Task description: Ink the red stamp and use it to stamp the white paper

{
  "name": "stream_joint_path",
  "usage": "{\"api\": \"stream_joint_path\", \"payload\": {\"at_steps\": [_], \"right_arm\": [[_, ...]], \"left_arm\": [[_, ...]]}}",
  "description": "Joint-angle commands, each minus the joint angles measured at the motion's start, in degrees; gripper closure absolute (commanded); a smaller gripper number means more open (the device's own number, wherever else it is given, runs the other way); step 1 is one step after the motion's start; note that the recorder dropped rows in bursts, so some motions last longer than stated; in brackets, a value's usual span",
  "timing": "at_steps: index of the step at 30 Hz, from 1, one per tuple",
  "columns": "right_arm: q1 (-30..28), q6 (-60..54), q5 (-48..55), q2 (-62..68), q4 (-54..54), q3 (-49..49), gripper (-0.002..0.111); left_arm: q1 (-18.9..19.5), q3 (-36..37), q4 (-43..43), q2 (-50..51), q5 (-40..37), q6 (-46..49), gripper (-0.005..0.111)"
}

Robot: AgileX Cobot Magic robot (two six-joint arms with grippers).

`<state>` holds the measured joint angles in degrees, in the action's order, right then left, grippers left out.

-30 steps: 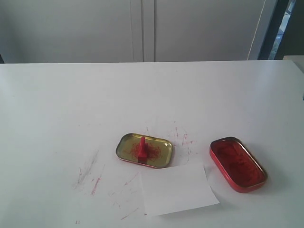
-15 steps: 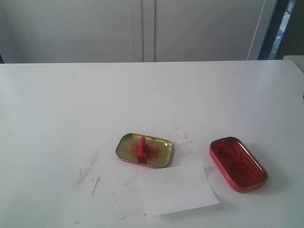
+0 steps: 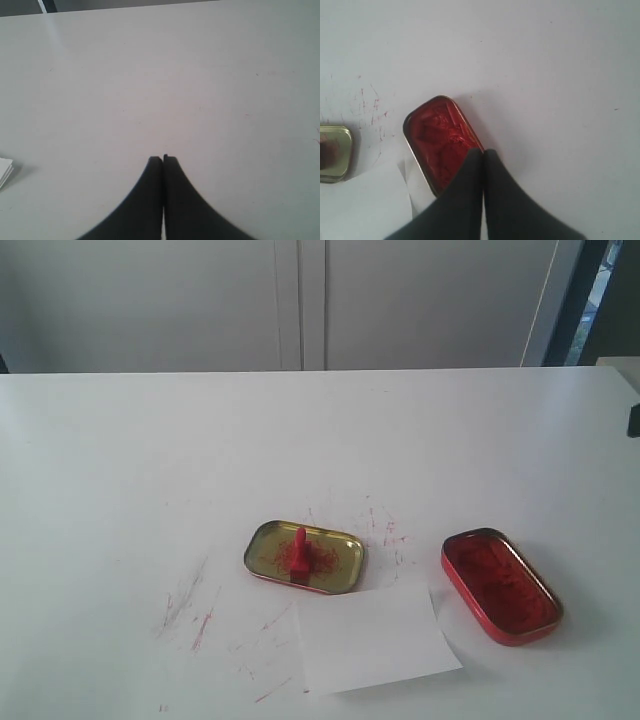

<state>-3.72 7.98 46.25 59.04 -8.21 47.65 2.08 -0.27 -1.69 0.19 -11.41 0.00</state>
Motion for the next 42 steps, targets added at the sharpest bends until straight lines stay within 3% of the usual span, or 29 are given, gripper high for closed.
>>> {"api": "stream_joint_path", "payload": {"at_steps": [1, 9, 18, 33, 42], "right_arm": [[-0.29, -0.19, 1.35, 2.73, 0.12, 2.49, 0.108], [0.54, -0.27, 3.17, 6.63, 0.12, 5.20, 0.108], [7.90, 0.06, 3.40, 11.89, 0.12, 7.81, 0.108], [22.02, 3.68, 2.02, 23.88, 0.12, 15.00, 0.108], [34.54, 9.45, 2.49, 39.50, 0.45, 27.63, 0.108]], "left_arm": [[0.06, 0.27, -0.04, -0.19, -0.16, 0.00, 0.107], [0.06, 0.27, -0.04, -0.19, -0.16, 0.00, 0.107], [0.06, 0.27, -0.04, -0.19, -0.16, 0.00, 0.107], [0.06, 0.27, -0.04, -0.19, -0.16, 0.00, 0.107], [-0.04, 0.27, -0.04, -0.19, -0.16, 0.00, 0.107]]}}
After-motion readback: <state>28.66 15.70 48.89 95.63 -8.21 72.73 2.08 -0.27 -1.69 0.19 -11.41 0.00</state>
